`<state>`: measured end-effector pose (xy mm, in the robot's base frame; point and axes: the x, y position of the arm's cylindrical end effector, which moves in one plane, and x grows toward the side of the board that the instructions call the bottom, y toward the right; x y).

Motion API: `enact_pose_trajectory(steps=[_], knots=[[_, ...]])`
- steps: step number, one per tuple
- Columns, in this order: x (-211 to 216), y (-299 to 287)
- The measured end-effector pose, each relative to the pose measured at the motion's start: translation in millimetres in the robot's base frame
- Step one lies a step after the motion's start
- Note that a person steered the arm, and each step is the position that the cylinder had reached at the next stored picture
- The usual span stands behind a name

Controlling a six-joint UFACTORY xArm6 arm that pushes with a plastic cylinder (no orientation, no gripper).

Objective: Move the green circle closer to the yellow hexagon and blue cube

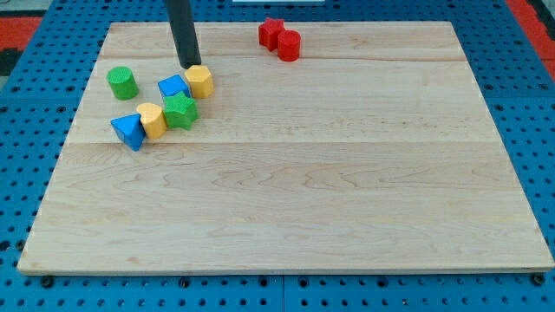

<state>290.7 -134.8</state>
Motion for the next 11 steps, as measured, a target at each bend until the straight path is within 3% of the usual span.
enact_pose_trajectory(steps=[2, 3, 4, 5, 7, 9, 10, 11], knots=[[-8.2, -26.1], [-7.9, -102.9], [41.9, -124.6], [42.0, -142.8], [72.3, -96.2], [36.5, -37.4], [69.3, -37.8], [66.5, -3.2]])
